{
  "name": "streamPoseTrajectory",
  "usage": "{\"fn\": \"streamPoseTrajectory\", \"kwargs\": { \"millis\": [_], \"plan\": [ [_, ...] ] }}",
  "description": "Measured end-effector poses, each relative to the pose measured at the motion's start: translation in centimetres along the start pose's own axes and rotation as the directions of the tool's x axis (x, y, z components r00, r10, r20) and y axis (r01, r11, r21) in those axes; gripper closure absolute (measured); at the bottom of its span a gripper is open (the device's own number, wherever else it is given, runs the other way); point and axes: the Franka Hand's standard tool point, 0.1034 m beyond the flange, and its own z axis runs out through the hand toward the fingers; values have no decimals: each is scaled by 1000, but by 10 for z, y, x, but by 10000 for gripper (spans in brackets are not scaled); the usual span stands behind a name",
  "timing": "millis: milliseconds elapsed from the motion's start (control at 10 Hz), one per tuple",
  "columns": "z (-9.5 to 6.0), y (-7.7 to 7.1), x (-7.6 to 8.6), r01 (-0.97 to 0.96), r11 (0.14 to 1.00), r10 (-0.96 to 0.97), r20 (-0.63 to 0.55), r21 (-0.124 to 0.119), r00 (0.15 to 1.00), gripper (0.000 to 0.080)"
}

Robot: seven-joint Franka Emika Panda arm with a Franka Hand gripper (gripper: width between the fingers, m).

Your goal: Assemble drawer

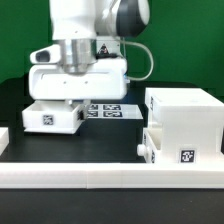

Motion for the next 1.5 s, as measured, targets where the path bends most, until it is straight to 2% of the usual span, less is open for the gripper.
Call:
{"fn": "streamPoseTrajectory", "kwargs": {
  "millis": [100,200,300,500,700,900,1000,1200,1500],
  "plan": [
    [-14,-14,7,6,1000,-7,19,17,1000,758],
    [-25,-19,16,28,999,-29,16,26,999,757],
    [-20,-15,14,64,998,-64,5,18,998,757],
    [-18,-15,11,91,996,-91,15,21,996,757],
    [-17,-15,11,250,968,-251,12,21,968,757],
    [-19,-14,24,549,836,-549,-4,-2,836,757],
    [-20,-14,32,644,765,-644,-1,-1,765,757],
    [-25,-20,46,800,599,-800,9,-20,600,757],
    [-24,-18,45,894,447,-894,17,-18,447,757]
  ]
}}
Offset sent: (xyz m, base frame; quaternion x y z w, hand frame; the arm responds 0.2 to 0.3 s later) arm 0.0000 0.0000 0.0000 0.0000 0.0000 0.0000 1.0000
